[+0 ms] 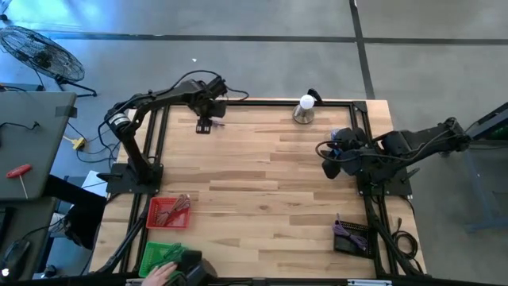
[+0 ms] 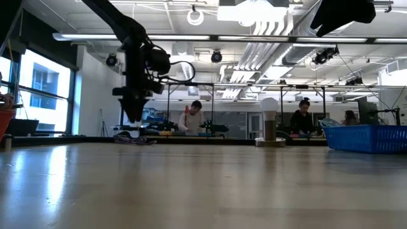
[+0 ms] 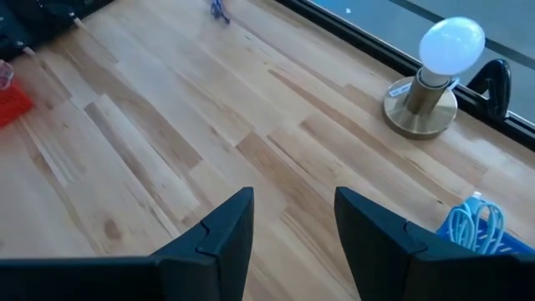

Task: Pick & Place USB Port
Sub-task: Put the purple charger cable into the black bin

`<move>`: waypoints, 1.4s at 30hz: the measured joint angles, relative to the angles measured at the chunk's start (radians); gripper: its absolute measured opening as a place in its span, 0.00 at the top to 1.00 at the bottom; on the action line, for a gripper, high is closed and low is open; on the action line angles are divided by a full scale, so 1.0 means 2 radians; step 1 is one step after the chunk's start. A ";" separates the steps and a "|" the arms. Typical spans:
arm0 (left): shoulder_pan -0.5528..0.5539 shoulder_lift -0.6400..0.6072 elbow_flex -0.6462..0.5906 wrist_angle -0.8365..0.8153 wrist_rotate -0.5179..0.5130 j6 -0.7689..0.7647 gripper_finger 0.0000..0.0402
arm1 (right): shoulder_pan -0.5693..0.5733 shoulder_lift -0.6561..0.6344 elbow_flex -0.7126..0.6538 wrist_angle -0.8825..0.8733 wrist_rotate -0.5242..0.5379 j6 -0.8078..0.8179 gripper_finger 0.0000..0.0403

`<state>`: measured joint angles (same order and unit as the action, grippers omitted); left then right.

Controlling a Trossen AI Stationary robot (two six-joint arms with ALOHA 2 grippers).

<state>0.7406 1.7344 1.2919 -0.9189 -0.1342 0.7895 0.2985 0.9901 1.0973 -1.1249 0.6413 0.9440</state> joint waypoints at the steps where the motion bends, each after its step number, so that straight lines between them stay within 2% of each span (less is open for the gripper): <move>1: 0.000 0.000 0.000 0.008 0.007 0.000 0.50 | 0.000 0.000 0.000 0.001 0.000 0.000 0.60; 9: 0.003 0.021 0.000 0.021 0.042 -0.017 0.50 | 0.000 0.016 0.000 0.004 -0.004 -0.001 0.60; 23: 0.004 0.080 0.000 0.025 -0.004 -0.026 0.50 | 0.000 0.071 0.000 0.004 -0.024 -0.005 0.60; 30: 0.006 0.090 0.000 0.043 -0.008 -0.030 0.51 | 0.000 0.086 0.000 0.004 -0.025 -0.005 0.60; 32: 0.006 0.090 0.000 0.049 -0.018 -0.030 0.54 | 0.000 0.088 0.000 0.004 -0.025 -0.005 0.60; 34: 0.006 0.090 0.000 0.056 -0.024 -0.030 0.62 | 0.000 0.088 0.000 0.005 -0.025 -0.010 0.60; 39: 0.006 0.090 0.000 0.062 -0.028 -0.032 0.94 | 0.000 0.088 0.000 0.010 -0.024 -0.014 0.60; 42: 0.006 0.090 0.000 0.062 -0.022 -0.062 0.96 | 0.000 0.088 0.000 0.017 -0.024 -0.018 0.60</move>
<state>0.7536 1.9141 1.2919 -0.7953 -0.1778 0.6654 0.2985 1.1656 1.0973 -1.0901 0.5932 0.9075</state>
